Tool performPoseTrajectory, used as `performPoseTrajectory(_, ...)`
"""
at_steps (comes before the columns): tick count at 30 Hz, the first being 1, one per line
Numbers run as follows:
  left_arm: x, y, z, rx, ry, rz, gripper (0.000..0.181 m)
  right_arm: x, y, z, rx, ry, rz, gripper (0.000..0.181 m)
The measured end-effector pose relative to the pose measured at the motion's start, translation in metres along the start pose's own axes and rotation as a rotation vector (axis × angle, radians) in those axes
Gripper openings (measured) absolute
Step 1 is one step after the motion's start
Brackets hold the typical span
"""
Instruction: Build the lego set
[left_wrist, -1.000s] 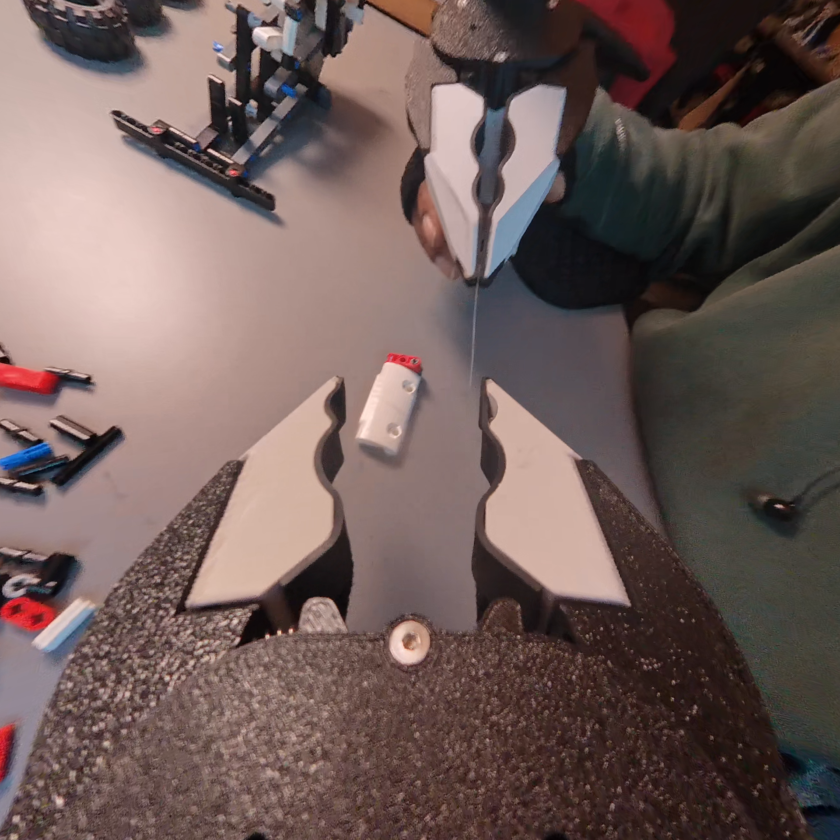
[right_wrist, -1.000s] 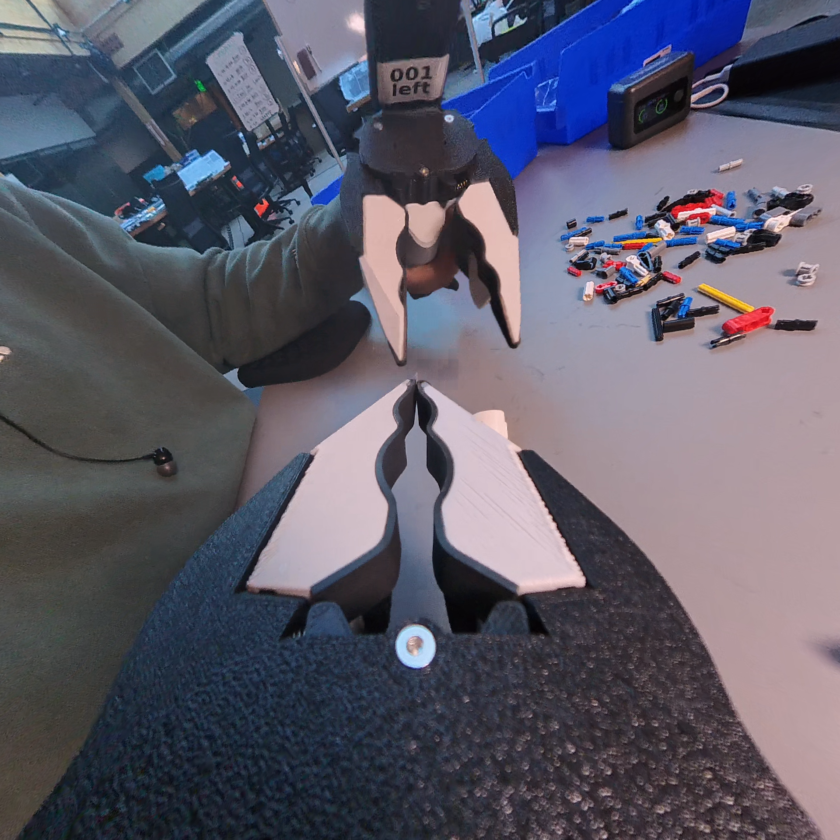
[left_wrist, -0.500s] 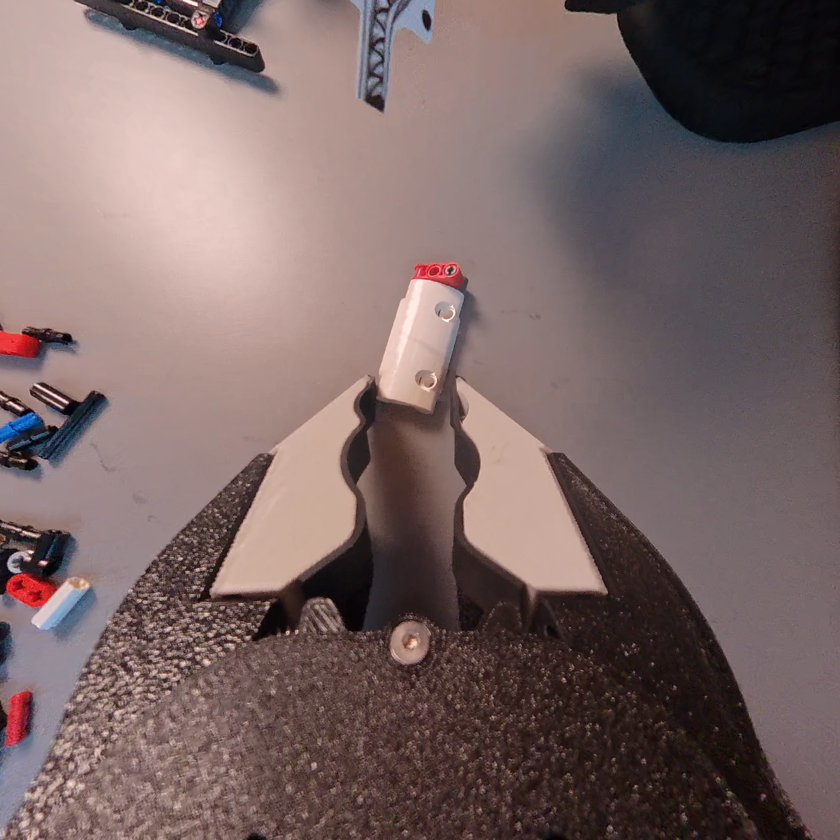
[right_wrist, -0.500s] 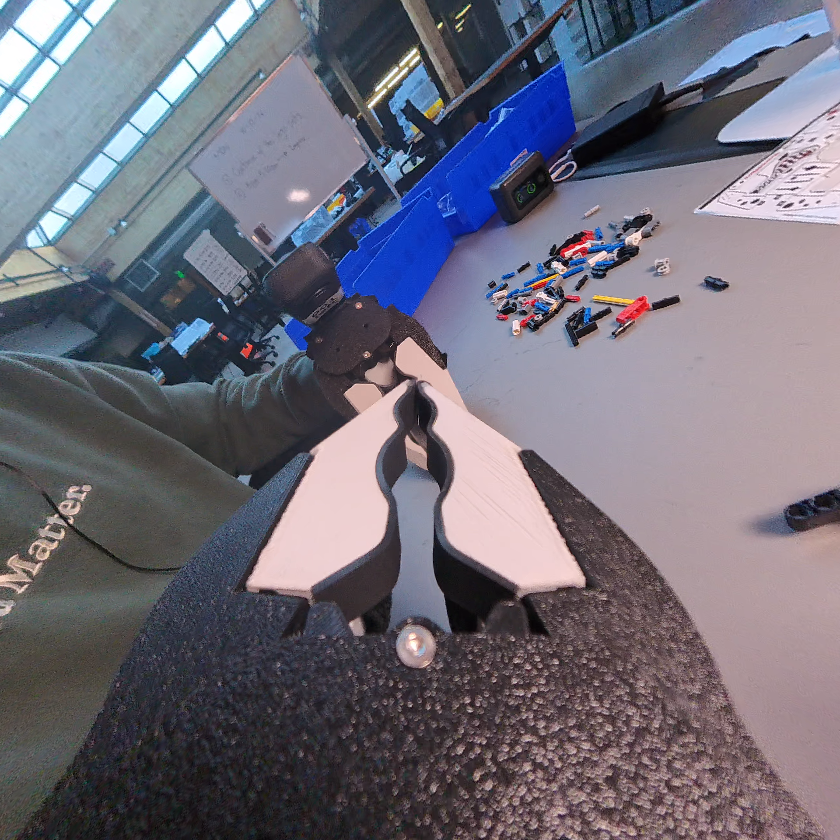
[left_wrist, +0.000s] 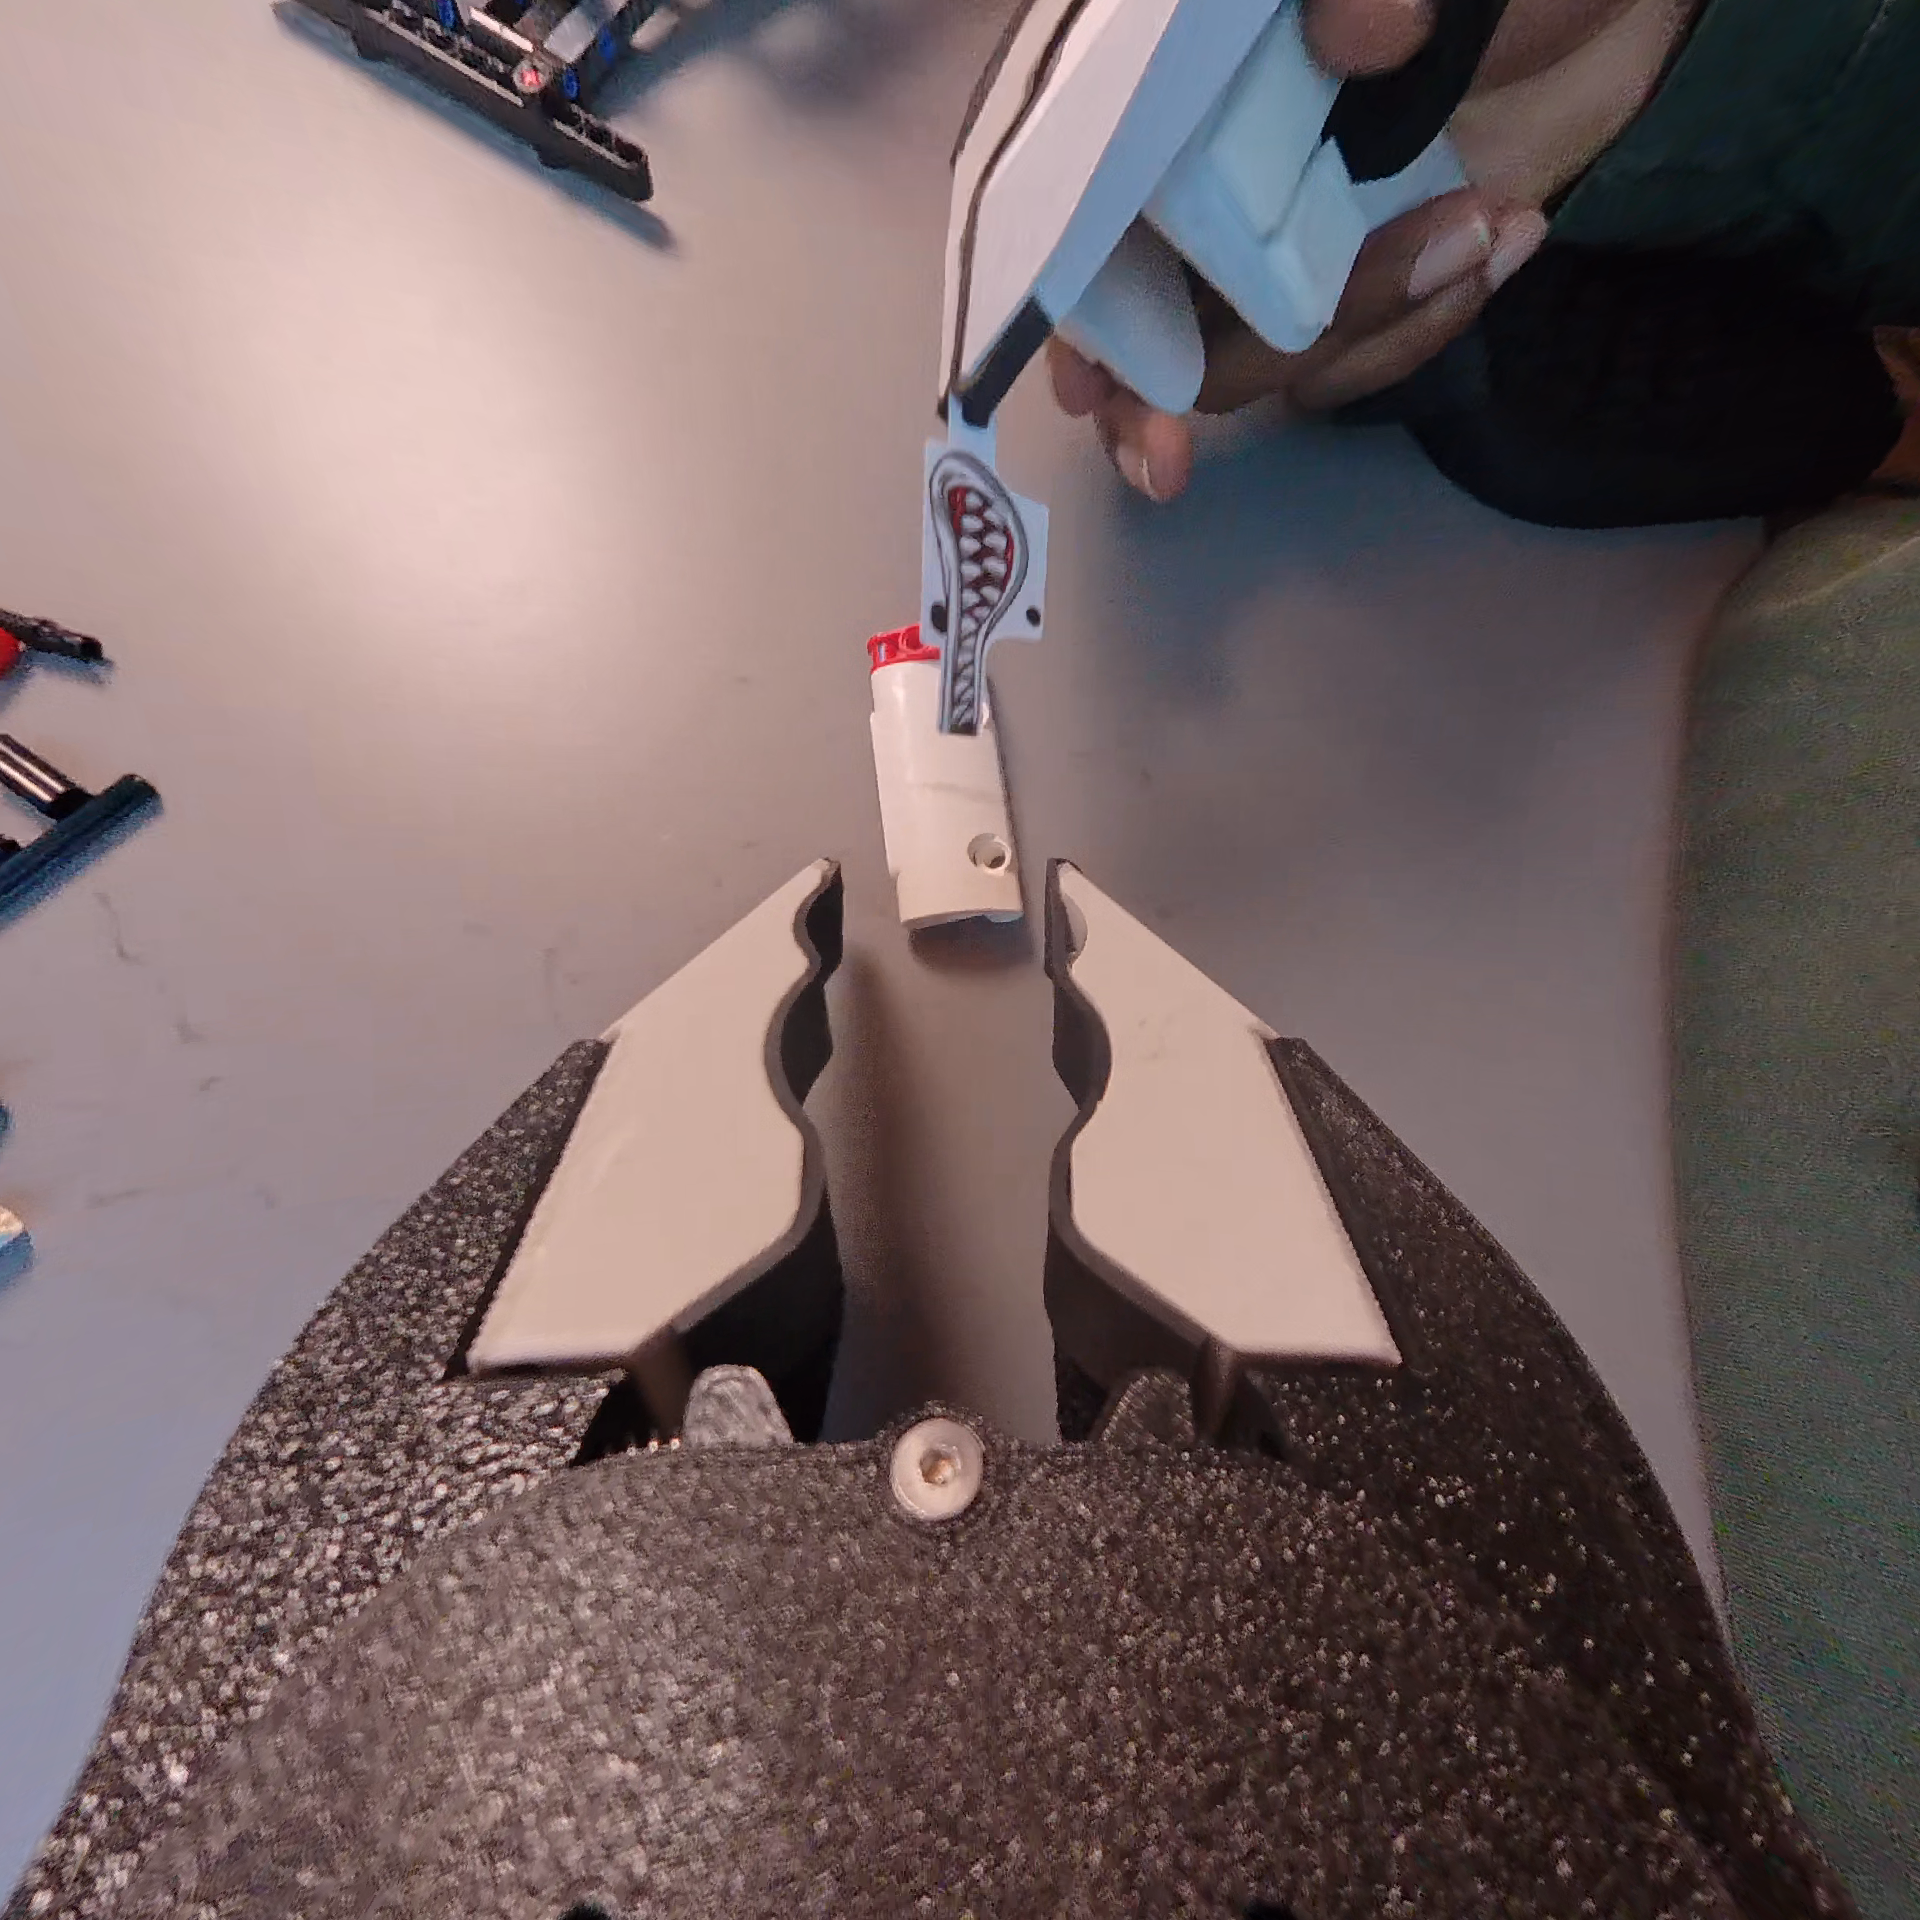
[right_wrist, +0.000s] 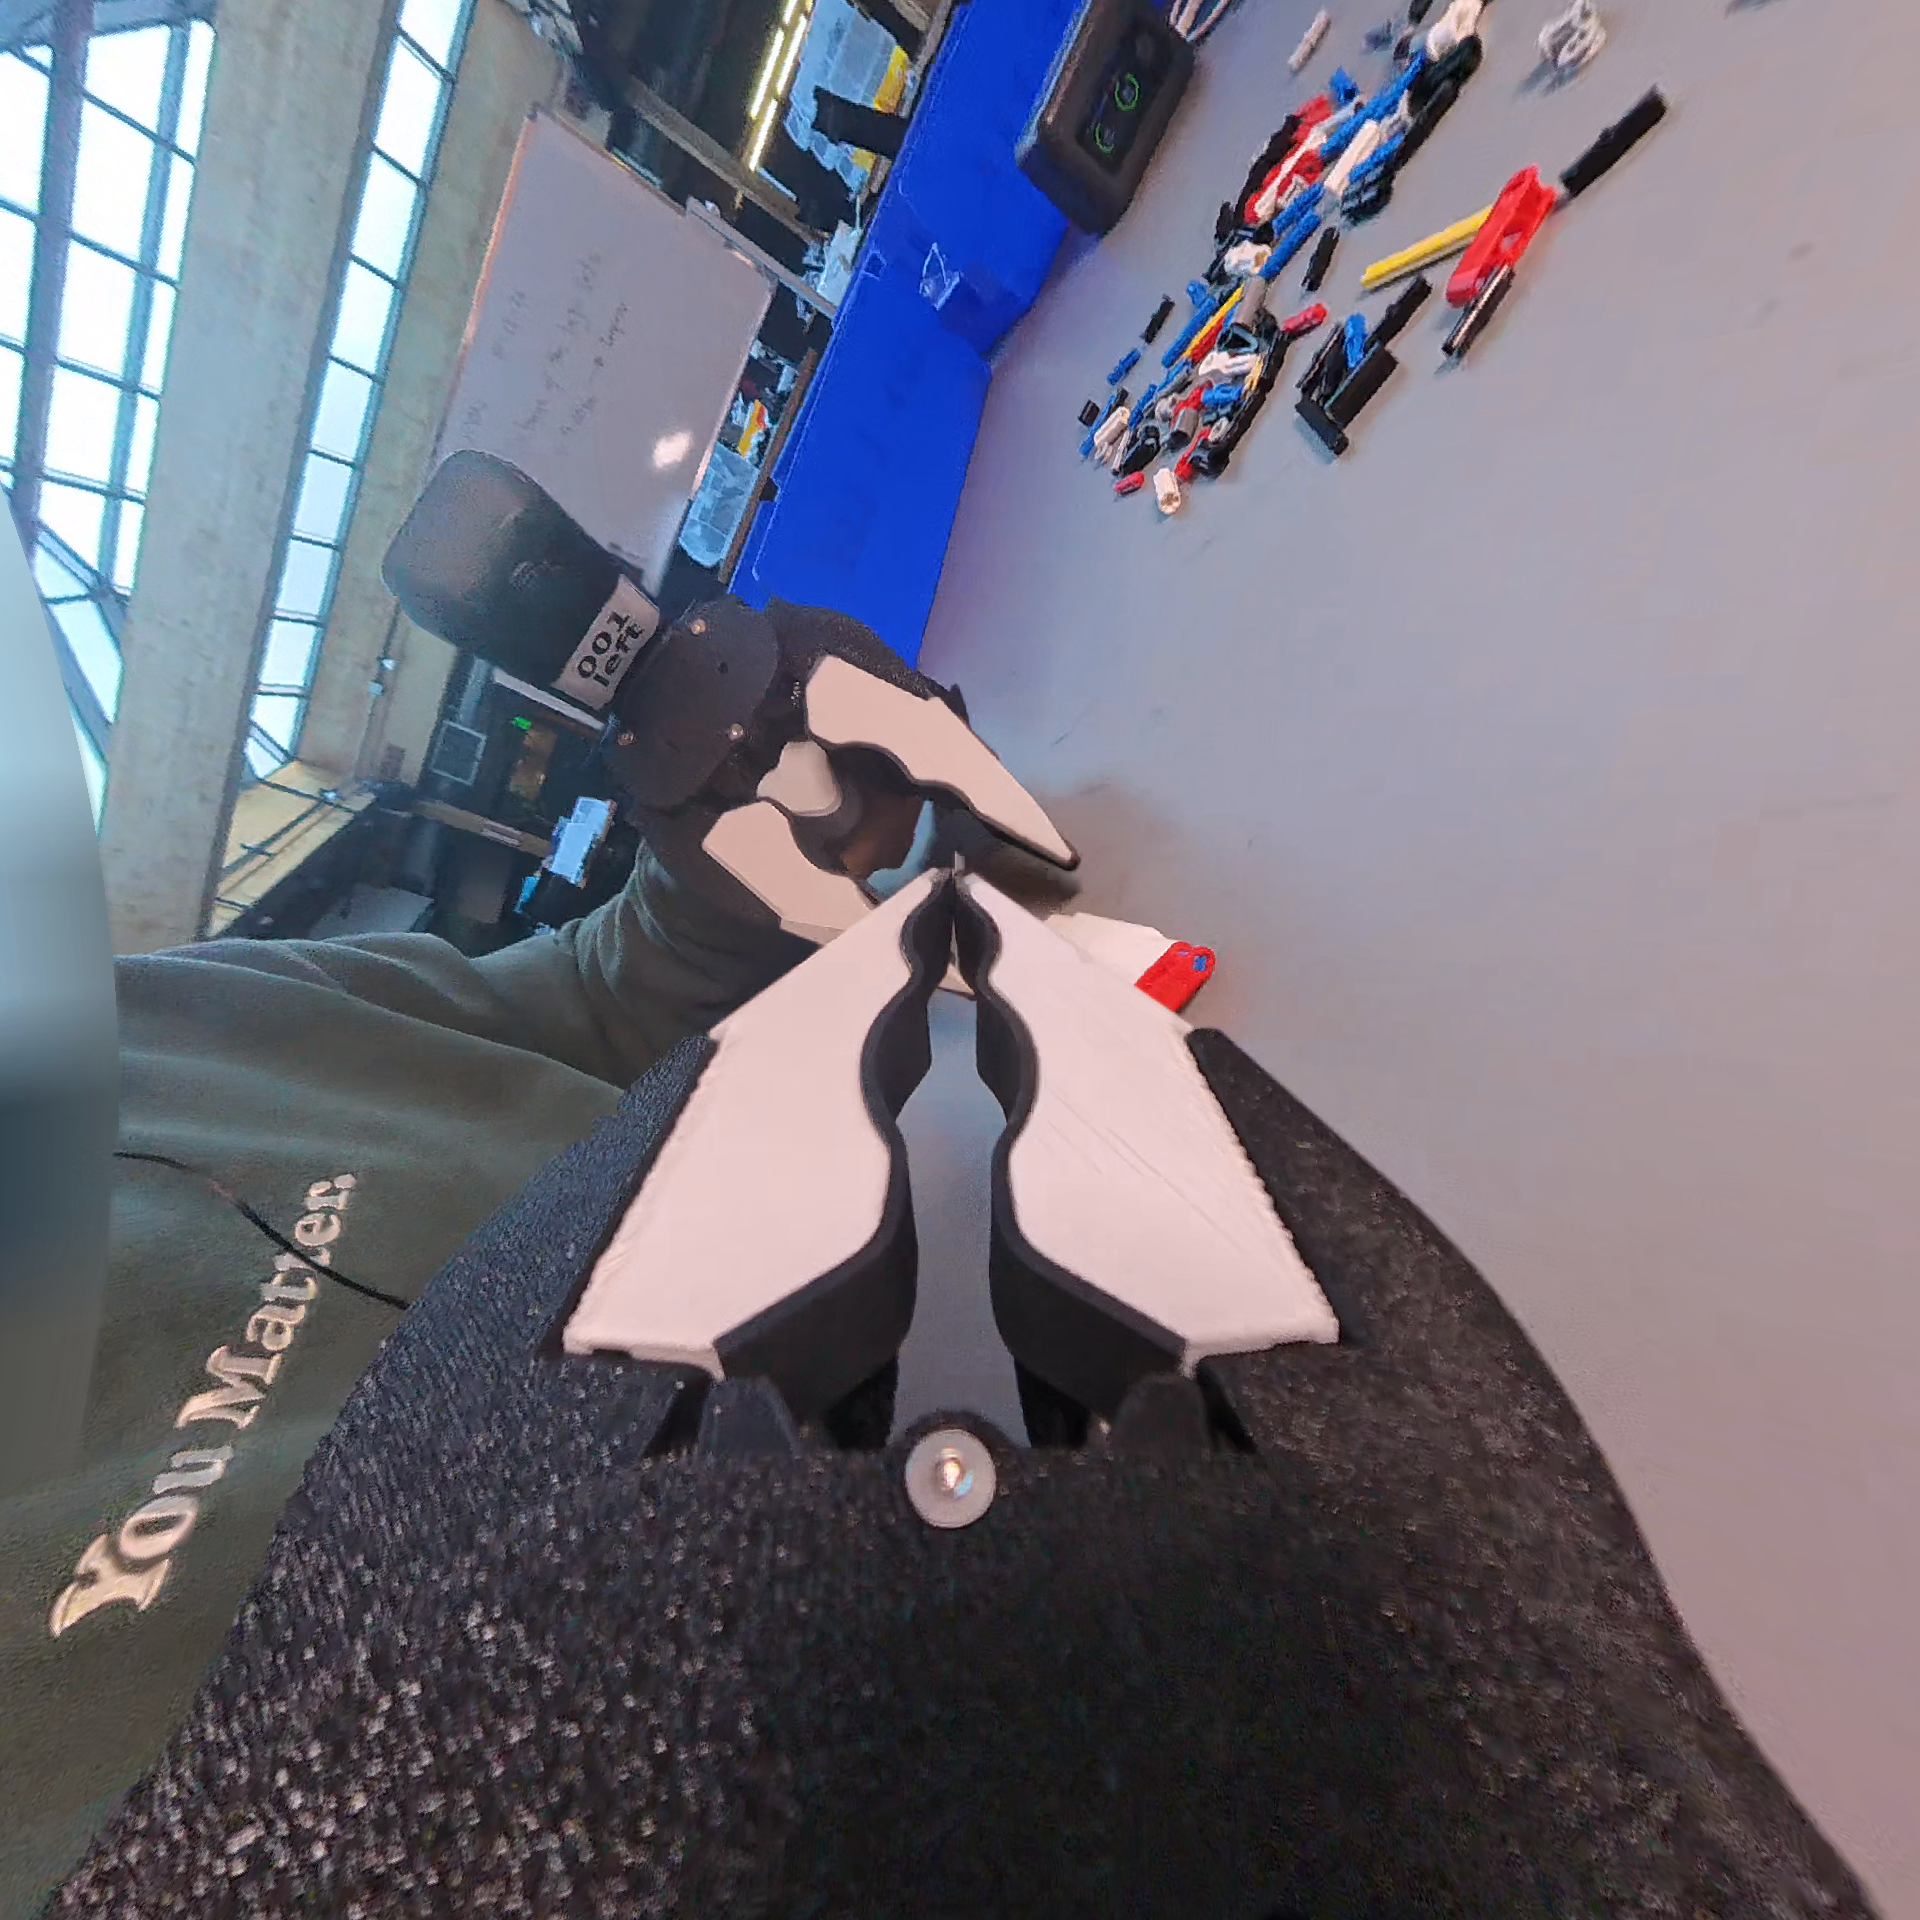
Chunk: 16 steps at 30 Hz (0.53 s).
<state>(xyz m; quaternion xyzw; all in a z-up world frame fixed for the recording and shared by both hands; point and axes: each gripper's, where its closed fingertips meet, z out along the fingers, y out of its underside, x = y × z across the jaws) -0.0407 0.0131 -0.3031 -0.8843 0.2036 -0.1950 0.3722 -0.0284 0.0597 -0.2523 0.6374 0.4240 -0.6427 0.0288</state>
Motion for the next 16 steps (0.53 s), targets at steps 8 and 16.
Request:
performPoseTrajectory(8, -0.001, -0.005, -0.008, 0.060, -0.004, 0.041, 0.032, 0.004, 0.003, 0.013, -0.011, 0.008, 0.158, 0.000)
performPoseTrajectory(16, -0.001, 0.007, -0.004, 0.002, 0.011, 0.013, 0.039, 0.014, 0.013, 0.020, -0.040, 0.061, 0.230, 0.000)
